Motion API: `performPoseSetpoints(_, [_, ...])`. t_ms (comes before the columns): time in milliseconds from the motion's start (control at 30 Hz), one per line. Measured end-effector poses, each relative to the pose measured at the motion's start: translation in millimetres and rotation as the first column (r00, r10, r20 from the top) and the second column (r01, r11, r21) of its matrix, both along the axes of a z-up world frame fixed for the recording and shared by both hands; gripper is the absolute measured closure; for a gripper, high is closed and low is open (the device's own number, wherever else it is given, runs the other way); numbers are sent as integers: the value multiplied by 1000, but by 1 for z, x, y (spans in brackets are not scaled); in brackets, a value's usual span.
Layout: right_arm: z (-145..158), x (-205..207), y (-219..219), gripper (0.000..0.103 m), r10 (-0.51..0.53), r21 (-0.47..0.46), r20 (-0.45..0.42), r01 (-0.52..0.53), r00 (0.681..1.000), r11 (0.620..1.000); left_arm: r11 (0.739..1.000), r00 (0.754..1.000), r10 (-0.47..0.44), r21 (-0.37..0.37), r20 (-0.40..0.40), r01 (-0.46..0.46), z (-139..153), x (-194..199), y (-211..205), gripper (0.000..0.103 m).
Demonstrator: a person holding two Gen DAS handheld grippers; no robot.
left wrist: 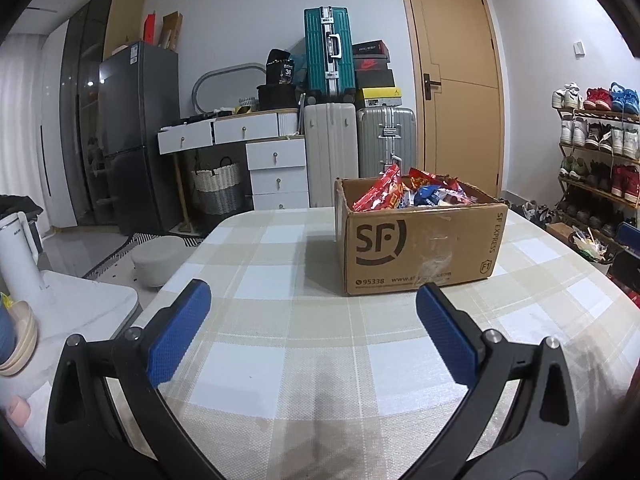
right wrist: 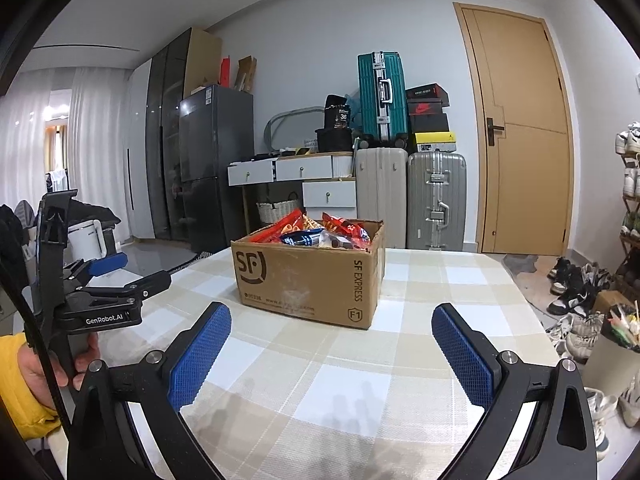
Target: Organize snacks
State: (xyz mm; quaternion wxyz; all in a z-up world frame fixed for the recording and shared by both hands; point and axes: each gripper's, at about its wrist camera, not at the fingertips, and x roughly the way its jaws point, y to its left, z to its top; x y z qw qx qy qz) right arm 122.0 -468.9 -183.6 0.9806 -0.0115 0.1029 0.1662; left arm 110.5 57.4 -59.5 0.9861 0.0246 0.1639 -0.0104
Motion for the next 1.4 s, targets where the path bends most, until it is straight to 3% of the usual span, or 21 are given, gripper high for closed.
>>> performPoseSetpoints(1400, [-5,1,-7,1,-3,28,-18,4,1000,1000,1000,1000,-5,7,-9,5,-6,6,-4,0])
